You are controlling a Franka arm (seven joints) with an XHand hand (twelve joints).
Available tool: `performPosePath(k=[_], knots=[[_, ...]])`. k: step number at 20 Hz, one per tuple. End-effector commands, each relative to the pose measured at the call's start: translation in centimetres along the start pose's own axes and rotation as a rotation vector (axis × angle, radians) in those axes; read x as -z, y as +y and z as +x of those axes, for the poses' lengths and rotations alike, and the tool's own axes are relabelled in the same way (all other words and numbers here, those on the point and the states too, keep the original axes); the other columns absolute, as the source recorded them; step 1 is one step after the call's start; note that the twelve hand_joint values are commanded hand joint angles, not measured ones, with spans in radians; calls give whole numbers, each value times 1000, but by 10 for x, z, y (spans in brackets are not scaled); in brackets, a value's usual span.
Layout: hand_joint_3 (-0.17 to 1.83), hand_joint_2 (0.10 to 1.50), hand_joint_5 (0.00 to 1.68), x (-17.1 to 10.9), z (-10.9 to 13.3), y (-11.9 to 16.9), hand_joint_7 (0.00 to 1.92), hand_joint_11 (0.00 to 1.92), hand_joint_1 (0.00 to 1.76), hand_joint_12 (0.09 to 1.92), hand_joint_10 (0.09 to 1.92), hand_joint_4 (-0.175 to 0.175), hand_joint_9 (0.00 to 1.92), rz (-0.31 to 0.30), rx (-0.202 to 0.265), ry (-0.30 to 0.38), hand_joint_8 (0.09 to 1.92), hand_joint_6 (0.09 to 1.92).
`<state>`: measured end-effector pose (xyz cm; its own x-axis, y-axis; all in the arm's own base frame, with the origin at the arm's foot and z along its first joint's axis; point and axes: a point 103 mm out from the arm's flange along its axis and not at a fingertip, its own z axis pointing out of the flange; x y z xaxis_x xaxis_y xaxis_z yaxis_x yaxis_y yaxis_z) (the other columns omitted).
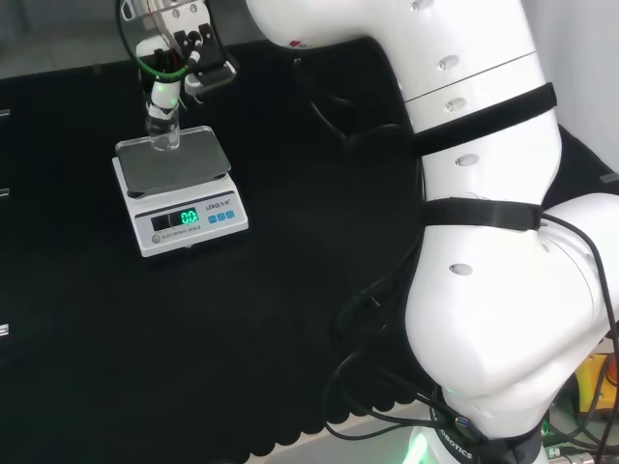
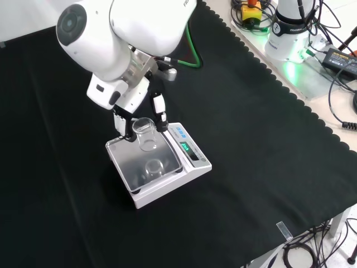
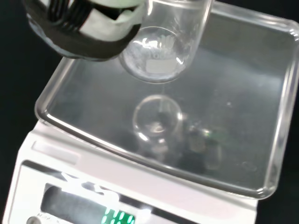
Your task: Put the beaker on the electronic balance.
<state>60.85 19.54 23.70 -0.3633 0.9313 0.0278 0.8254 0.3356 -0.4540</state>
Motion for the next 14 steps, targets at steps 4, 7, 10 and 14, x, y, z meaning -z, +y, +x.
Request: performPosePath(k=[4, 7, 10, 14], knots=[[37, 1080, 1002, -12, 7, 9, 1106, 1613, 1158, 439, 380, -175, 1496, 34, 24, -7, 831, 966], [37, 1080, 1002, -18, 8, 18, 1106, 1613, 1158, 439, 381, -175, 1495, 41, 26, -18, 831, 967], [36, 1081, 1002, -21, 7, 24, 1106, 1613, 1158, 439, 382, -175, 1495, 40, 22, -23, 831, 967], [36, 1081, 1002, -23, 3, 30, 1106, 1613, 1158, 439, 383, -175, 1495, 40, 5, -37, 832, 967]])
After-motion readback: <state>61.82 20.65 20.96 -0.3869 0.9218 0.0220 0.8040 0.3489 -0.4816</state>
